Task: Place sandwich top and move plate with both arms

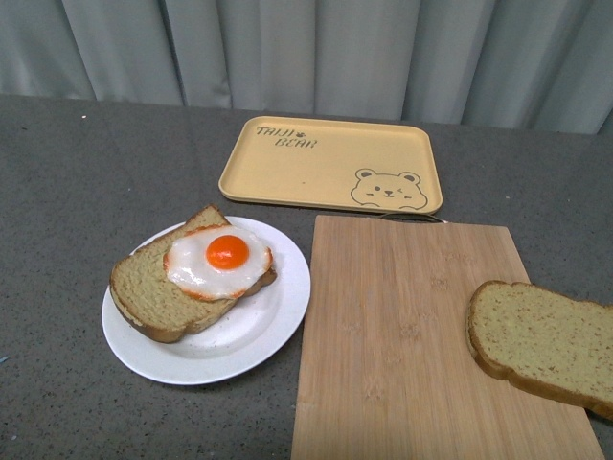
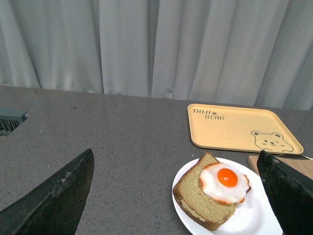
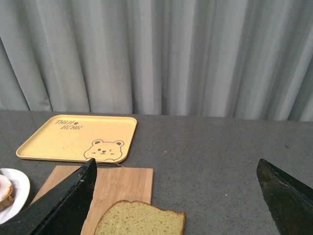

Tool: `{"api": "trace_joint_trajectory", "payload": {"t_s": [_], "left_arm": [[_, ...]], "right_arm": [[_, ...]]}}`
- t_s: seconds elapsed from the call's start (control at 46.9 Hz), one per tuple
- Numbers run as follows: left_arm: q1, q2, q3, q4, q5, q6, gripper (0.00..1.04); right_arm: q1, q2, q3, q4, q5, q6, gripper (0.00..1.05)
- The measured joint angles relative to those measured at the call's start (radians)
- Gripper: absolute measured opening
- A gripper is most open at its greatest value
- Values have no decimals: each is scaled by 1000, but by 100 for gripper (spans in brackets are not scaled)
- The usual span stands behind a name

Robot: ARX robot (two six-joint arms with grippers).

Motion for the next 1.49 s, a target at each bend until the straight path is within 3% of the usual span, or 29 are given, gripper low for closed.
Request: {"api": "trace_joint_trajectory", "payload": {"t_s": [1.344,1.365,1.408,1.429,1.451,1.493], "left_arm": [[0,0,0,0,0,0,98],[0,0,0,0,0,0,98],[0,0,0,0,0,0,98],[0,0,0,0,-1,0,98],[0,0,0,0,0,0,98],[0,0,0,0,0,0,98]], "right_arm": [[1,0,0,0,1,0,95],[18,8,0,11,41,-24,95],[84,50,3,39,302,-142,95],[95,77,6,28,375,-201,95],[86,110,10,14,424,-243,95],[41,179,23,2,409,-260,95]]}}
